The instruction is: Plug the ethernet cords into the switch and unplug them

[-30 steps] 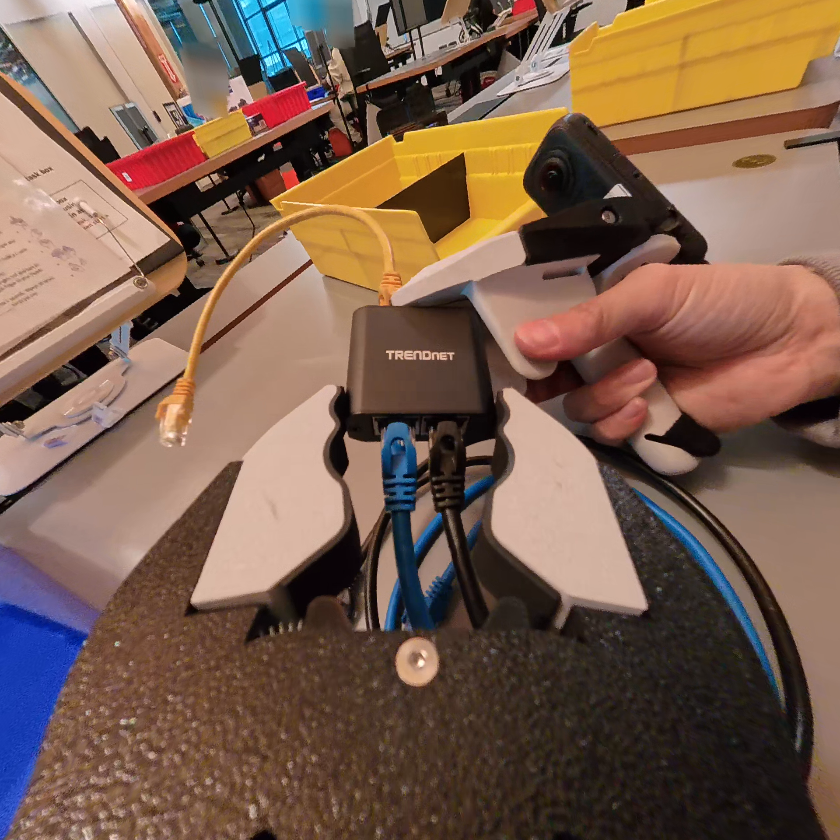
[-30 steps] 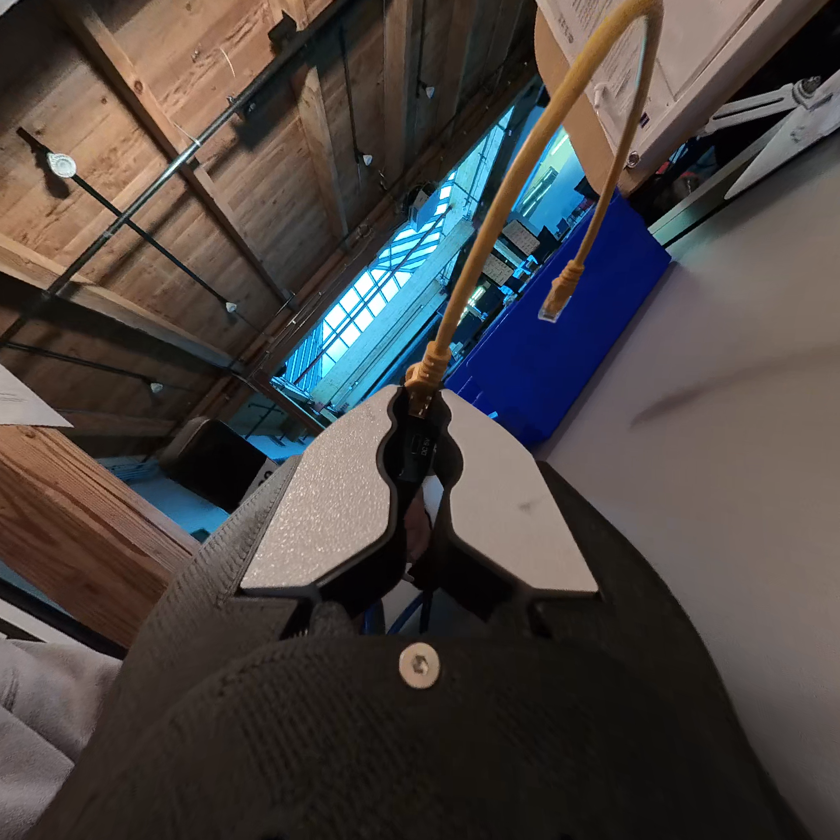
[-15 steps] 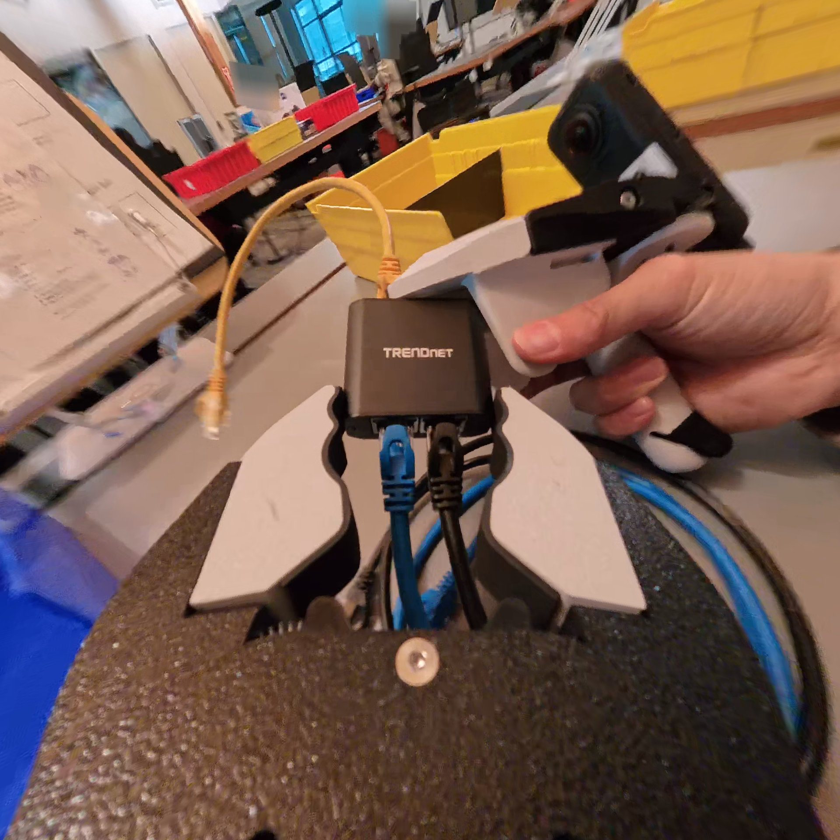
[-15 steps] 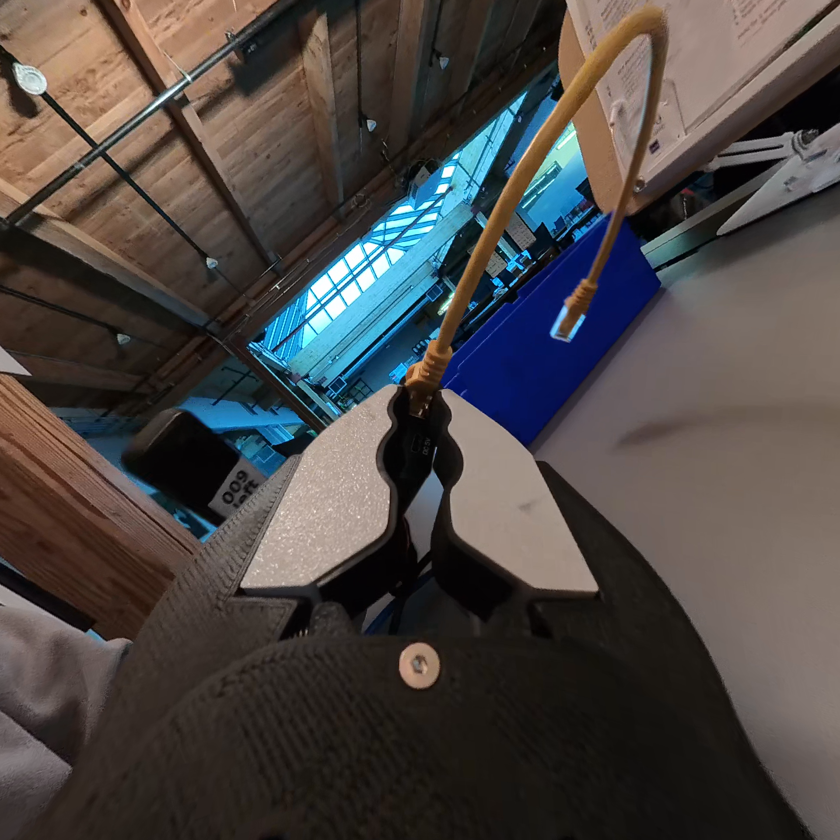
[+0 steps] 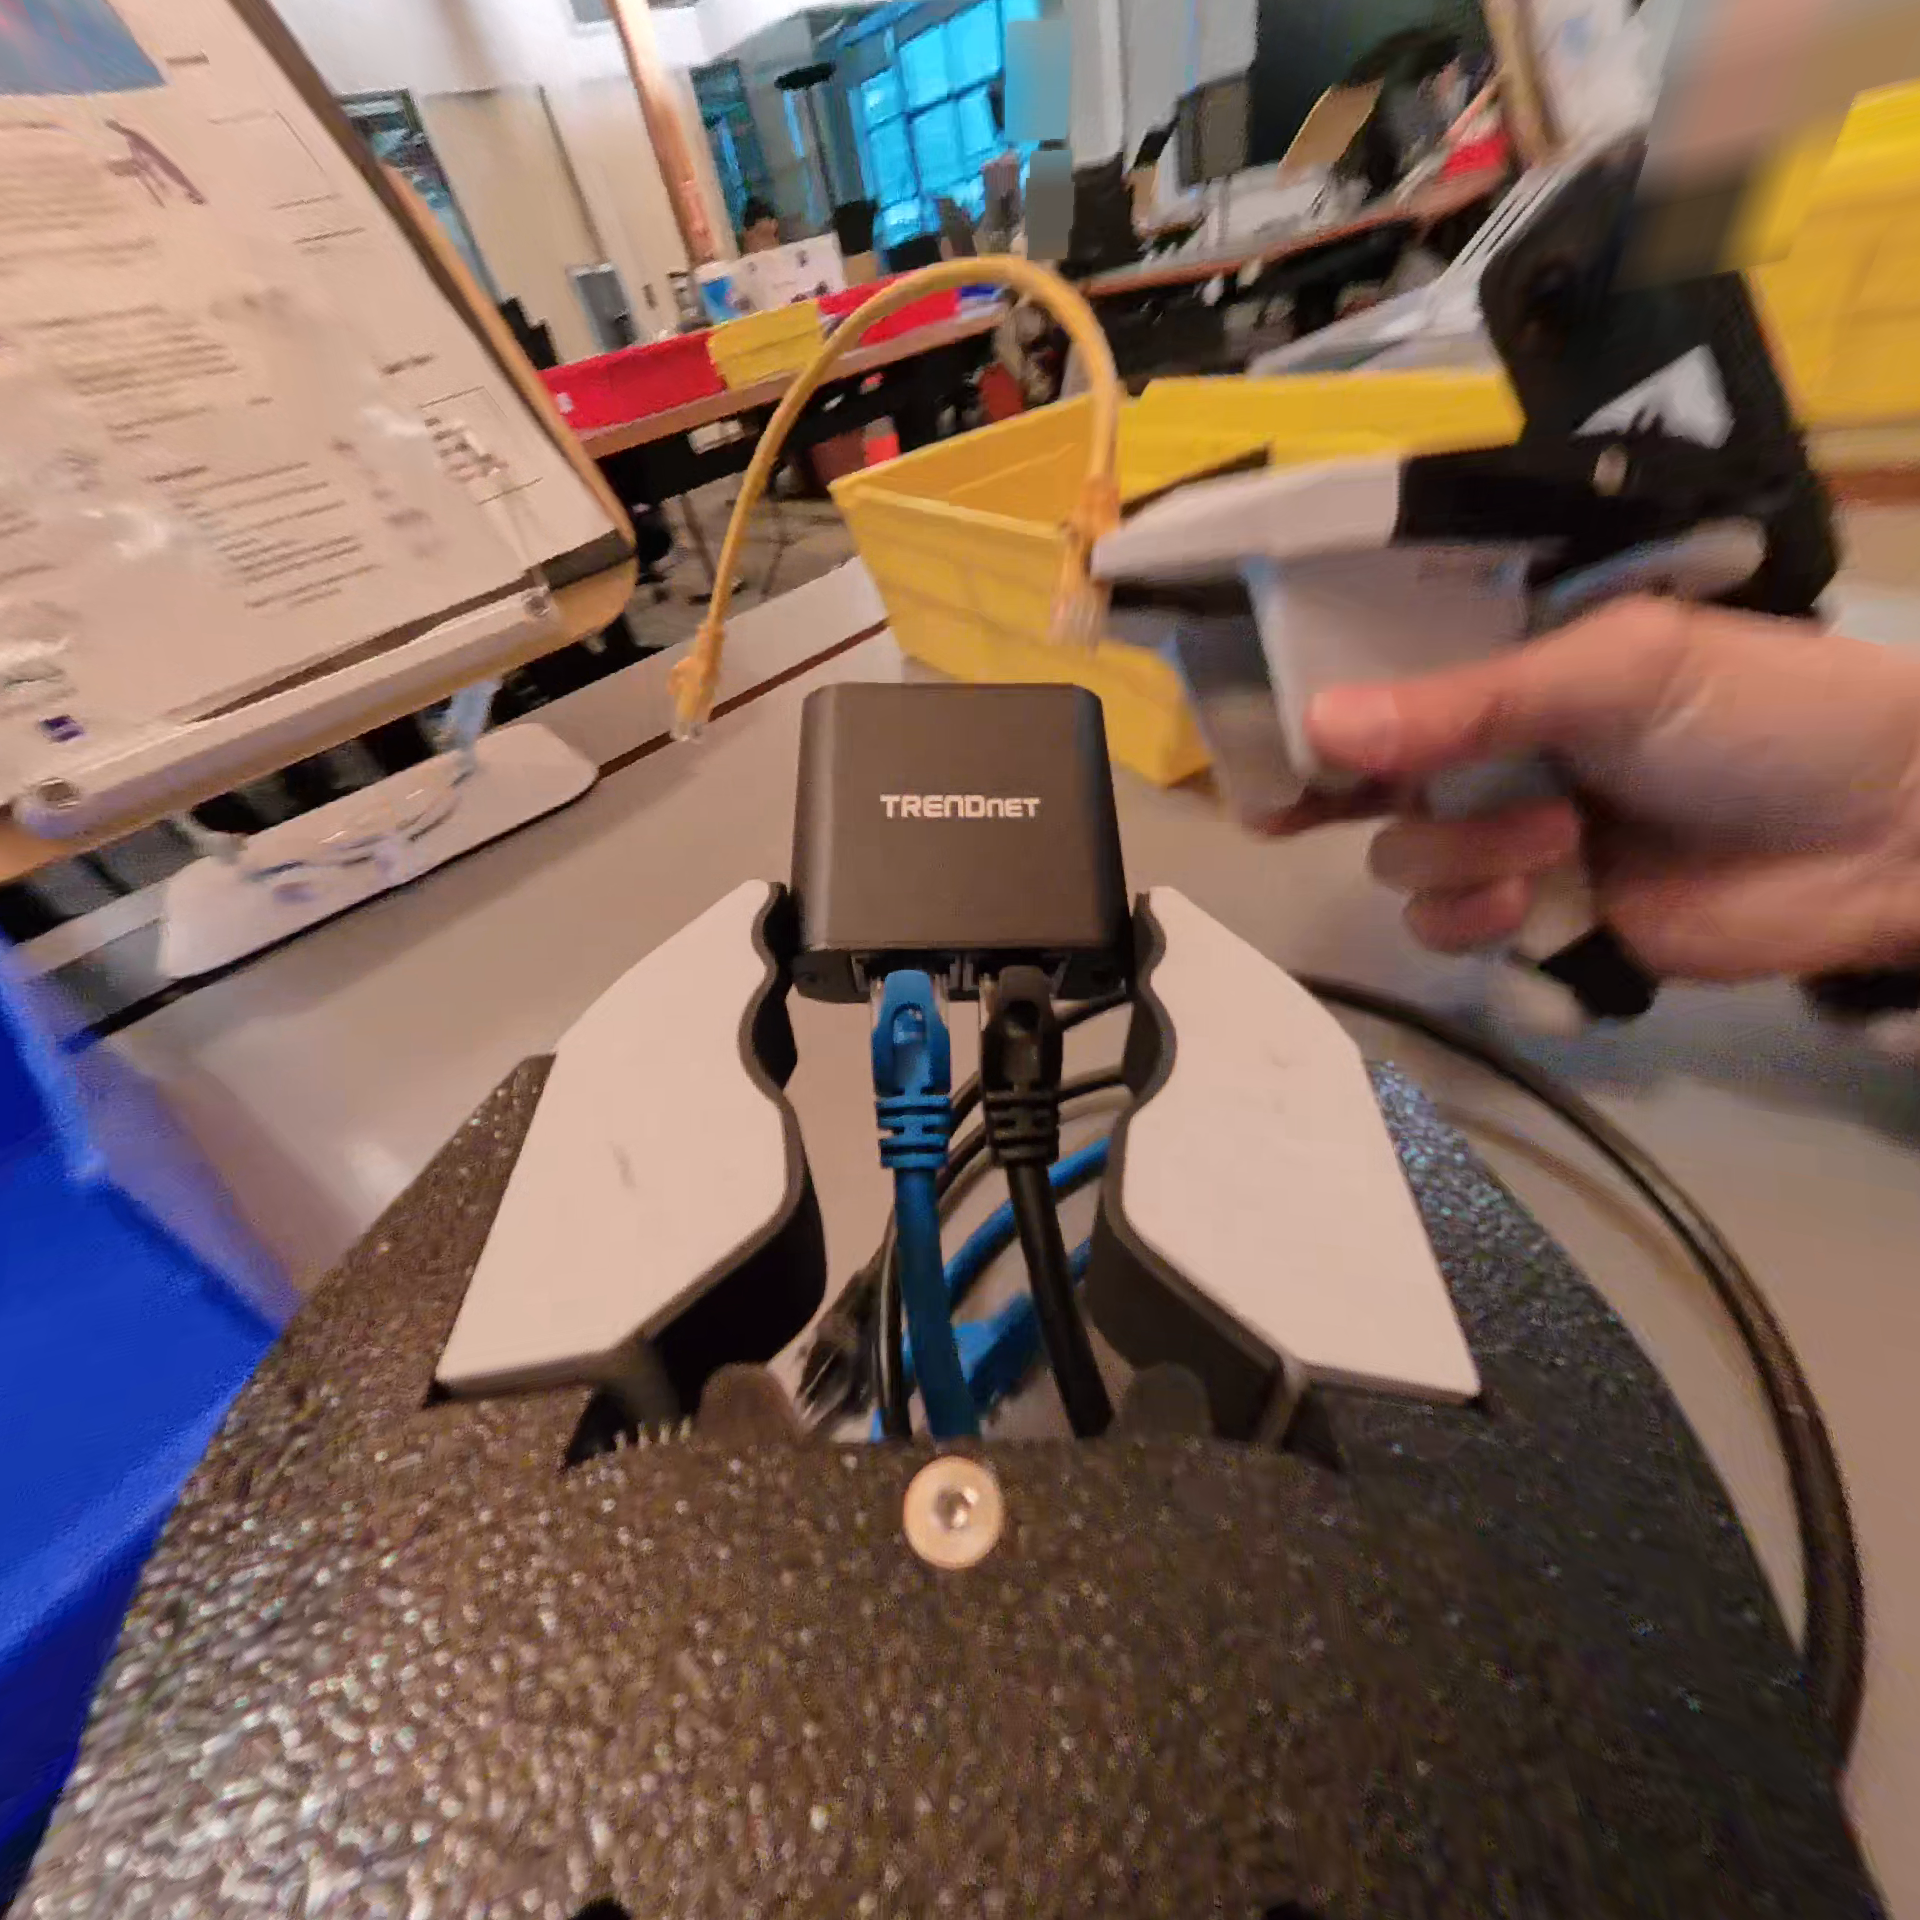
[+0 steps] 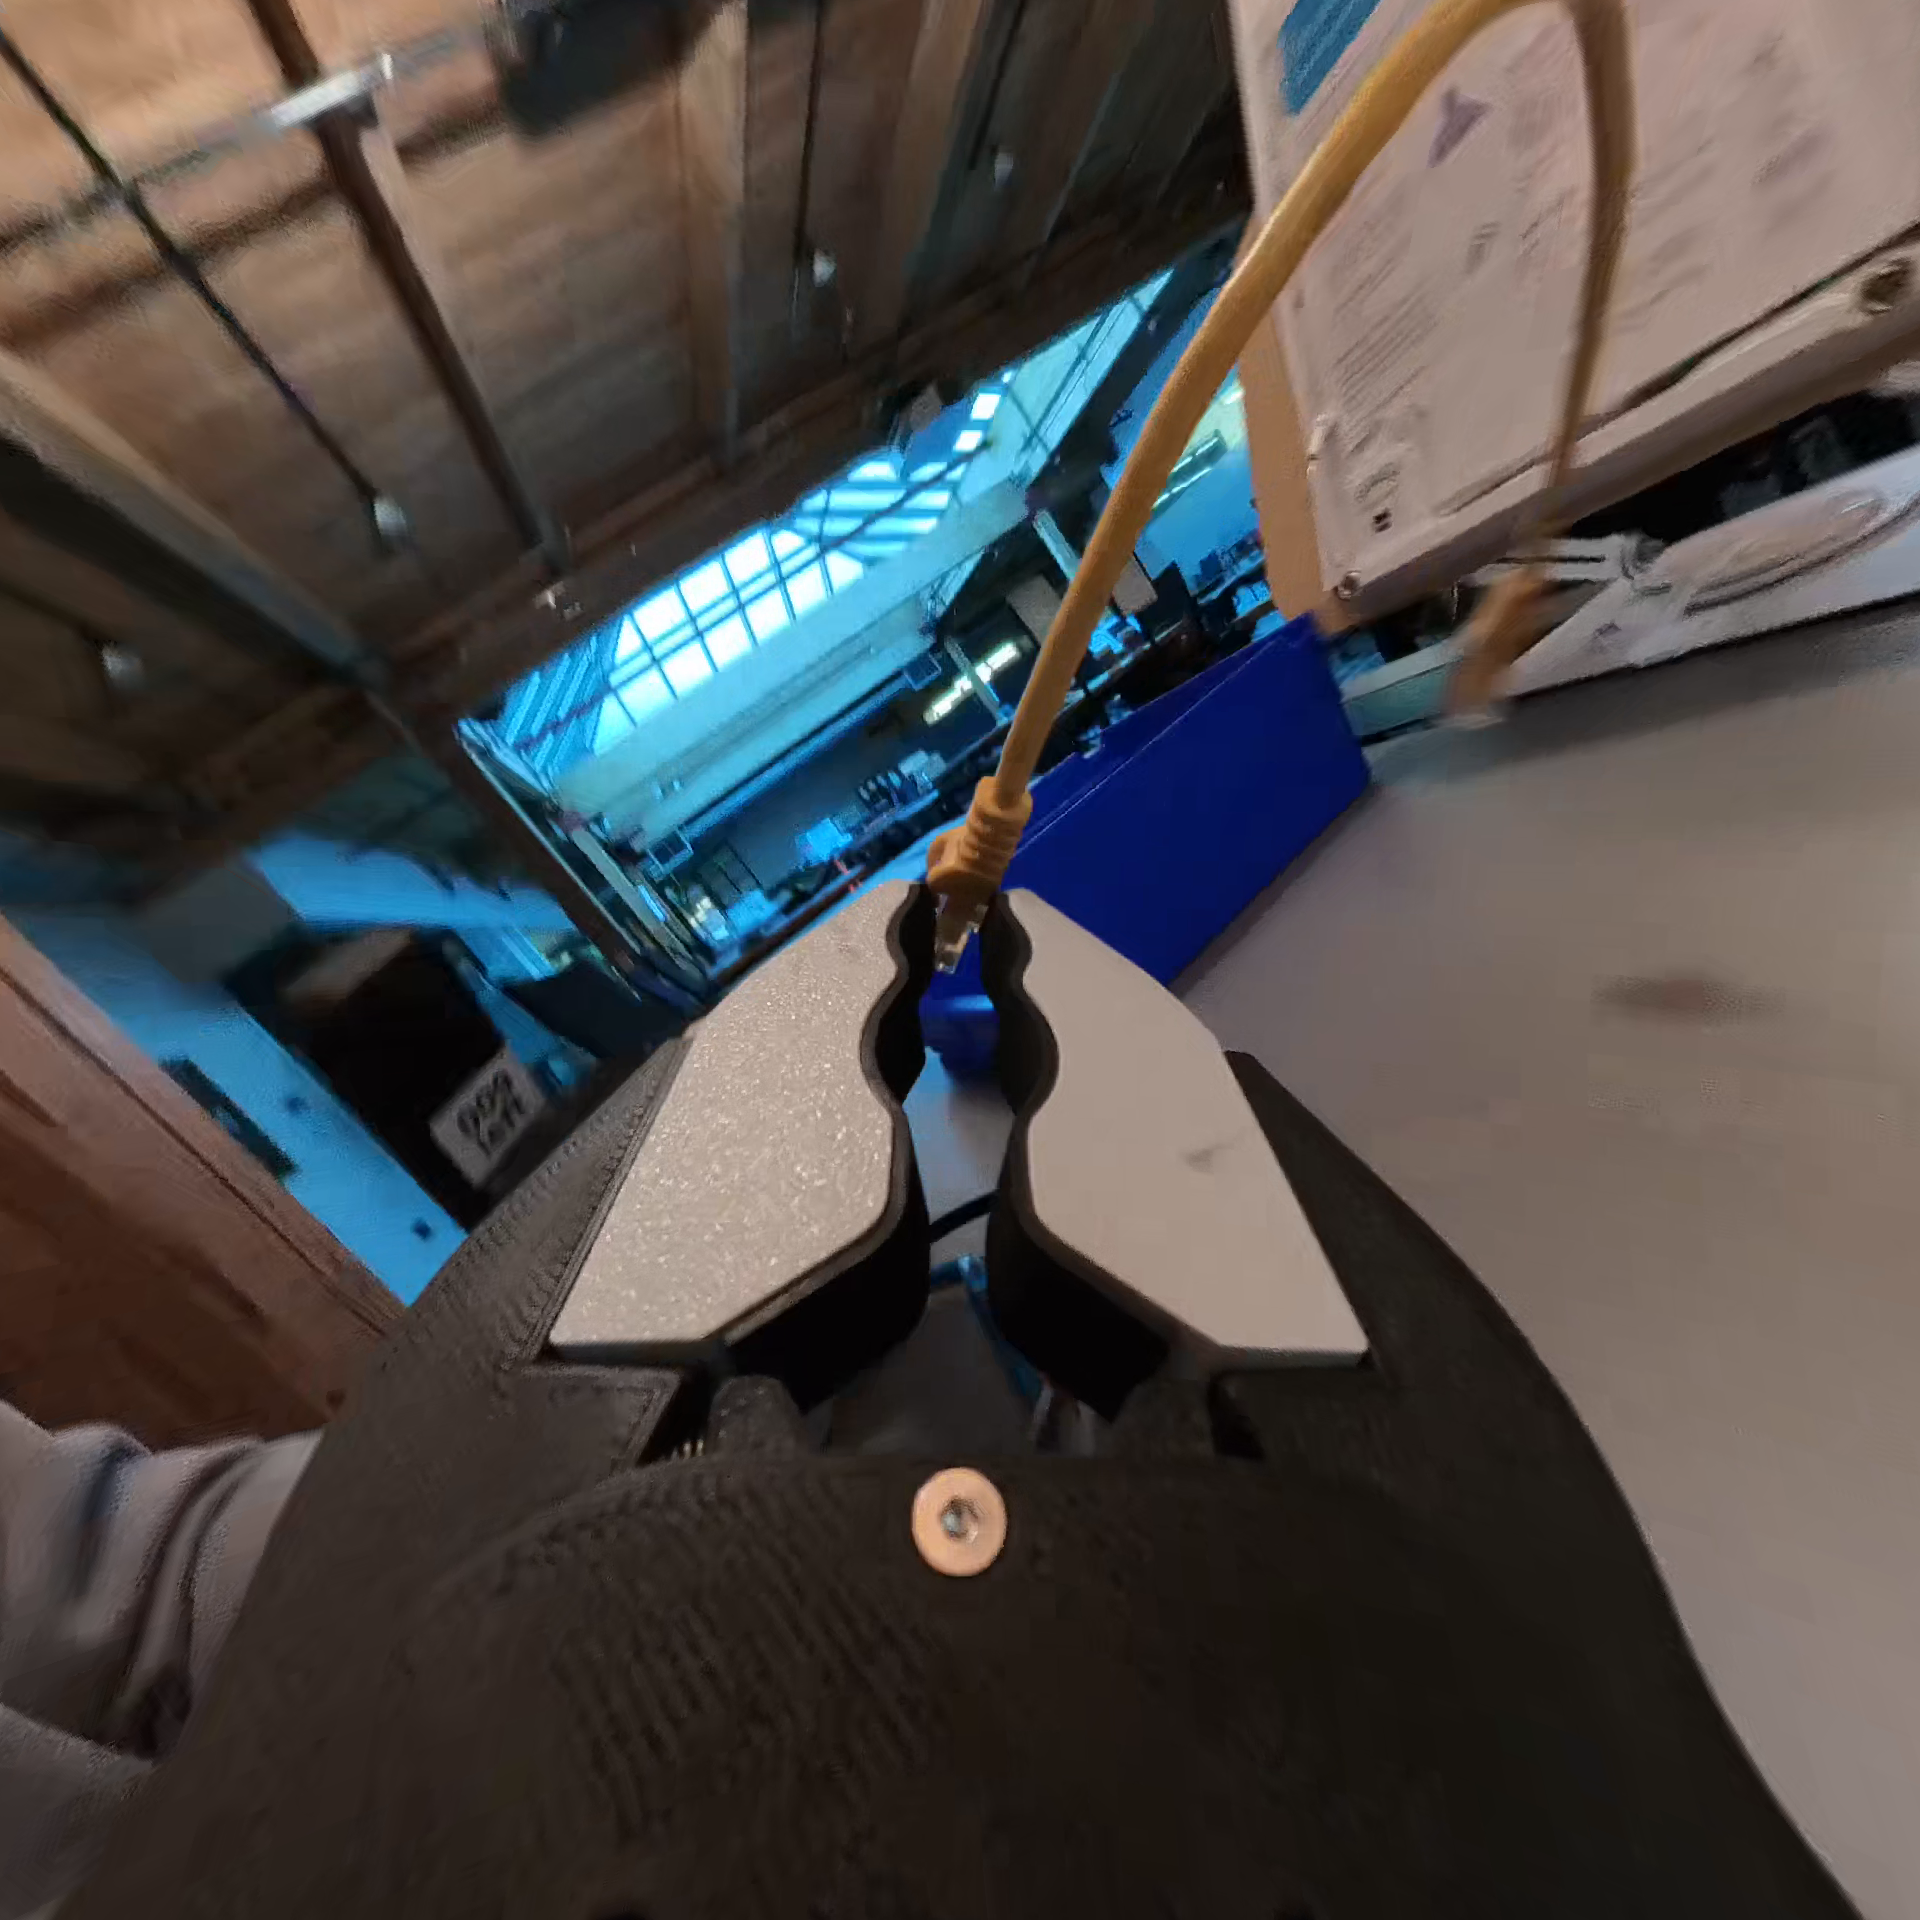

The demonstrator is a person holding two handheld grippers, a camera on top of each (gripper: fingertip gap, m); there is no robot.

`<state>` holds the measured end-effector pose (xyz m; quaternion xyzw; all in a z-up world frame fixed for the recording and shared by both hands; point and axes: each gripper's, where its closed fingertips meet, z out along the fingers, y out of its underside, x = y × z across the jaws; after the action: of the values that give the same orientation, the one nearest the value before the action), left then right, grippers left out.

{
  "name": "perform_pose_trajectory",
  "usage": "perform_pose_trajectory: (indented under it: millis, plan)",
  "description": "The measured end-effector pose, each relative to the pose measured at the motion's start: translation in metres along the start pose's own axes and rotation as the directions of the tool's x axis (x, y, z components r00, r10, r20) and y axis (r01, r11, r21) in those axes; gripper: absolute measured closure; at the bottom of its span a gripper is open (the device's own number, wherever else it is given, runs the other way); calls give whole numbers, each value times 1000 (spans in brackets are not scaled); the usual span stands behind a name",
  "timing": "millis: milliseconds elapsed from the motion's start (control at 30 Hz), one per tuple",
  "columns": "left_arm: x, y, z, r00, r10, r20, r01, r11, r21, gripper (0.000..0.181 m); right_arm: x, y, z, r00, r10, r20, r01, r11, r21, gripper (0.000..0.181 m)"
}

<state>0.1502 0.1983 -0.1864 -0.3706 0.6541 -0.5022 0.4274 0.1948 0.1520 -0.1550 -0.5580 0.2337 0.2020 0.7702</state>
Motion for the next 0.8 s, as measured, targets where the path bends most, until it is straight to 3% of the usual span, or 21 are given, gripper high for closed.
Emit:
perform_pose_trajectory:
  millis: [67, 167, 300, 367, 433, 500, 600, 800]
  plan:
    - [1, -13, 2, 1000, -14, -22, 14, 999, 31, 120, -19, 11, 11, 998, -35, 53, 38, 998, -54, 171]
    - [-3, -20, -5, 998, 63, -23, -63, 998, 30, 120, -32, -10, 10, 990, -128, 52, 133, 986, -103, 170]
    - [-18, -11, -15, 998, 61, -4, -61, 998, 18, 120, -42, -80, -28, 966, -258, 15, 258, 965, -50, 171]
    - [-23, -11, -17, 999, 33, -13, -33, 999, 30, 120, -44, -96, -53, 957, -288, 26, 289, 949, -122, 170]
    - [-27, -10, -18, 1000, 28, -5, -27, 999, 29, 120, -24, -103, -81, 945, -320, -65, 299, 928, -223, 170]
    - [-29, -9, -18, 1000, 31, -6, -31, 999, 26, 120, 7, -114, -112, 927, -309, -211, 254, 934, -253, 170]
    - [-31, -8, -19, 1000, 28, -1, -28, 999, 19, 120, 40, -112, -149, 905, -278, -323, 168, 930, -328, 170]
    - [-30, -6, -17, 1000, 20, -2, -20, 1000, 16, 120, 79, -90, -173, 874, -287, -393, 78, 879, -470, 170]
